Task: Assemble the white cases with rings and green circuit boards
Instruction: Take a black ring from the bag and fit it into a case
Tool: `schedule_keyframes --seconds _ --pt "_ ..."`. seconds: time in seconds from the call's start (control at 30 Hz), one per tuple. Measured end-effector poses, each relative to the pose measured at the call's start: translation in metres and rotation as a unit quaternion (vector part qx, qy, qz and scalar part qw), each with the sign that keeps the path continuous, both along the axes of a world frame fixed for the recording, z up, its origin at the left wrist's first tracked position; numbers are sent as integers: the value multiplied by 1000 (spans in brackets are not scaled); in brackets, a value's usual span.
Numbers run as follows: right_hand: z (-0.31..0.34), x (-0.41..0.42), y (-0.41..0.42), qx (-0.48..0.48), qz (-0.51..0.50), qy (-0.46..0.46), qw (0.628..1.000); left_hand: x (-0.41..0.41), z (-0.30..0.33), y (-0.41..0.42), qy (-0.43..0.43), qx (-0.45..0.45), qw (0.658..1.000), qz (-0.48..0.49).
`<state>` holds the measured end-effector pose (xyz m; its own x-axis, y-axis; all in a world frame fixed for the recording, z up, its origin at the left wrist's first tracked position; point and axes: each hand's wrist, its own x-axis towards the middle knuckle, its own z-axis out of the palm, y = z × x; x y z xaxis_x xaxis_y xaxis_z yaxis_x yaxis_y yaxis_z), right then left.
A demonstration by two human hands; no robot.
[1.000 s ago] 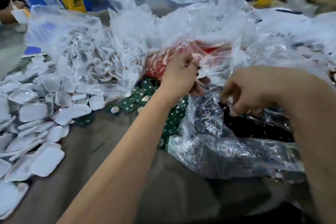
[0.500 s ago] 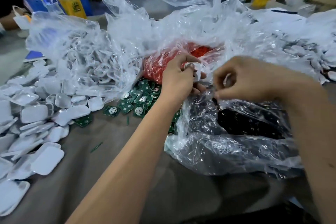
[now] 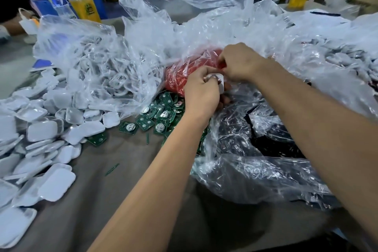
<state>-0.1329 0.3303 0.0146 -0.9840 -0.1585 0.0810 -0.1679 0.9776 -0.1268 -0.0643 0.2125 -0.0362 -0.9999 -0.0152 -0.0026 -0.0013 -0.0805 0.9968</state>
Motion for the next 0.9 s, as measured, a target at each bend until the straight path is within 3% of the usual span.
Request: schedule_keyframes --seconds 0.13,0.47,0.6,0.77,0.9 --pt "-1 -4 -8 -3 -30 22 999 -4 2 -1 -8 1 1000 12" --pt "12 22 14 -175 -71 180 965 -7 5 -2 -10 -20 1000 1" --pt "13 25 20 -155 -83 185 967 -4 6 0 -8 -18 1000 9" --pt "17 43 25 -260 -58 127 955 -2 6 2 -15 -20 999 29" --pt "15 53 27 -250 -61 113 960 -10 17 9 12 -67 997 30"
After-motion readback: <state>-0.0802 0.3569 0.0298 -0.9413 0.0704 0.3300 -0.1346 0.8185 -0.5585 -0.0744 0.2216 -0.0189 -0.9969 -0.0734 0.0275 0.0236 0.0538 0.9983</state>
